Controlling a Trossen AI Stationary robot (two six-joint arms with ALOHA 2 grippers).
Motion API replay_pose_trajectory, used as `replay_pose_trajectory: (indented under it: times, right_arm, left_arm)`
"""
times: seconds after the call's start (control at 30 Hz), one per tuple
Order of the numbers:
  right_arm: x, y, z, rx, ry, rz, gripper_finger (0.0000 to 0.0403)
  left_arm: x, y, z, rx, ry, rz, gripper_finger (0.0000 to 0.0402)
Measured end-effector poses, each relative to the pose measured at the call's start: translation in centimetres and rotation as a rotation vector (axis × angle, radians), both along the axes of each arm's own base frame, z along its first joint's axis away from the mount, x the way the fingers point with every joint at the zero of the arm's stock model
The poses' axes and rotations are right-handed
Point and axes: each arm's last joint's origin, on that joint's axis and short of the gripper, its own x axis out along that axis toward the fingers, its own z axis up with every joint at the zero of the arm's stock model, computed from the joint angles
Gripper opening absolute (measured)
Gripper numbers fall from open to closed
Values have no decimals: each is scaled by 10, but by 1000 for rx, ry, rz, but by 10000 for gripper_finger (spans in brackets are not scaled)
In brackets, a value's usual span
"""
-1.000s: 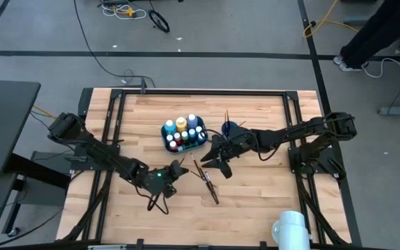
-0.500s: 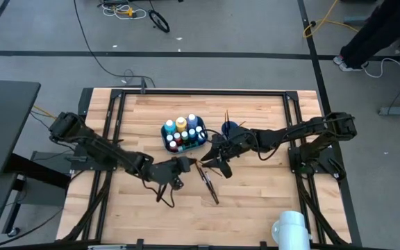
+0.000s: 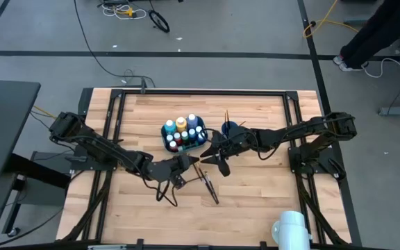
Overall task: Pick & Place Paint Supplies
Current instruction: Put the orange paint brush into the blue cup
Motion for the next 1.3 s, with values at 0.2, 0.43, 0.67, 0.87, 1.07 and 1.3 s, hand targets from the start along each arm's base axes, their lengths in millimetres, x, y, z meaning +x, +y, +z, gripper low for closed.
replay_pose_trajectory:
  times: [0.2,0.43,0.67,0.87,1.07,1.3]
  right_arm:
    - [0,0,0,-83,-17,27,121]
    - [-4,5,-10,-285,32,130,127]
    - [-12,35,-26,-321,155,201,124]
    - [-22,59,-65,-423,249,136,121]
    - [-23,68,-93,-396,321,109,121]
    - [-19,83,-104,-349,277,175,121]
  left_arm:
    - [2,2,-1,-784,-266,165,25]
    - [1,8,-20,-1315,-177,333,54]
    - [4,6,-58,-1378,-67,442,78]
    - [9,5,-72,-1487,-63,502,82]
    - [10,4,-73,-1488,-71,499,82]
    - [12,3,-72,-1500,-78,479,82]
